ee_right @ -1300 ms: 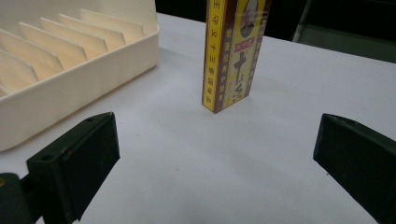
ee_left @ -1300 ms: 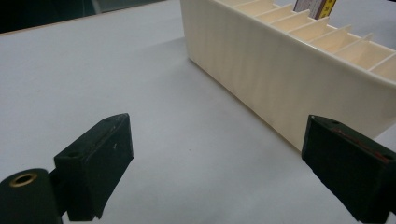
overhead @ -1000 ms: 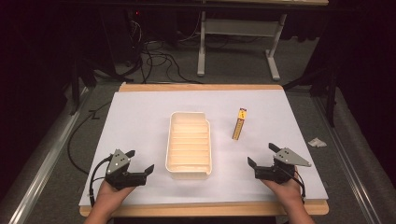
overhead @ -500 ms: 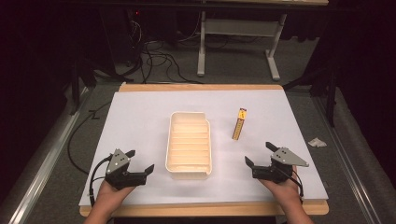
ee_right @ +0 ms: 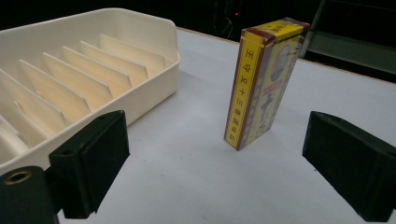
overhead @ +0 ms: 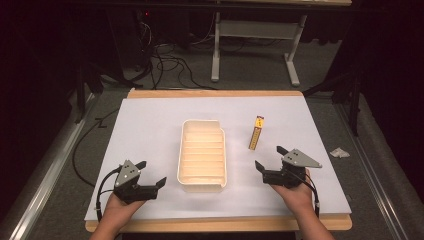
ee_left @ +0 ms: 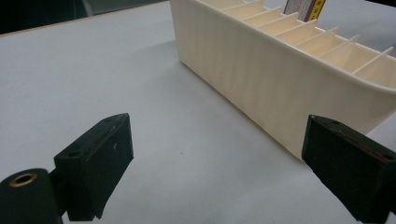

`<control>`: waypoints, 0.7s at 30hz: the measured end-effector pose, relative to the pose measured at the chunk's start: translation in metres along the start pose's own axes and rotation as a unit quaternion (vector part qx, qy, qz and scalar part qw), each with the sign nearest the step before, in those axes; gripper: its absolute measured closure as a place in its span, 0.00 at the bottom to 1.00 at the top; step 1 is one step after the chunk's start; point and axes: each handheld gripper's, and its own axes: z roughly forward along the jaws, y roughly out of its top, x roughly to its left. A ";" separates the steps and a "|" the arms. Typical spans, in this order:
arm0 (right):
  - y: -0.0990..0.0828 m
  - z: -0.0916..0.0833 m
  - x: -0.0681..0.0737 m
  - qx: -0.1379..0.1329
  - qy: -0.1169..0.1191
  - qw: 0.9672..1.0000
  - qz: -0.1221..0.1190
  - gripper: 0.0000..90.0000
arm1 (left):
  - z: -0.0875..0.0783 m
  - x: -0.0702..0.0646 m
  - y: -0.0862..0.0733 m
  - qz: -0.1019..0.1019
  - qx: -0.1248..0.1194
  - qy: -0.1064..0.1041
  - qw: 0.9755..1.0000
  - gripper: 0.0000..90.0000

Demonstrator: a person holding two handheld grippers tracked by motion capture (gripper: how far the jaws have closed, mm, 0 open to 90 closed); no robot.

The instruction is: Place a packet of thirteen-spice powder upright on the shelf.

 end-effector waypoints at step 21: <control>0.023 0.027 -0.007 0.012 -0.014 1.000 0.008 0.04 | 0.000 0.000 0.000 0.000 0.002 -0.003 1.000 0.11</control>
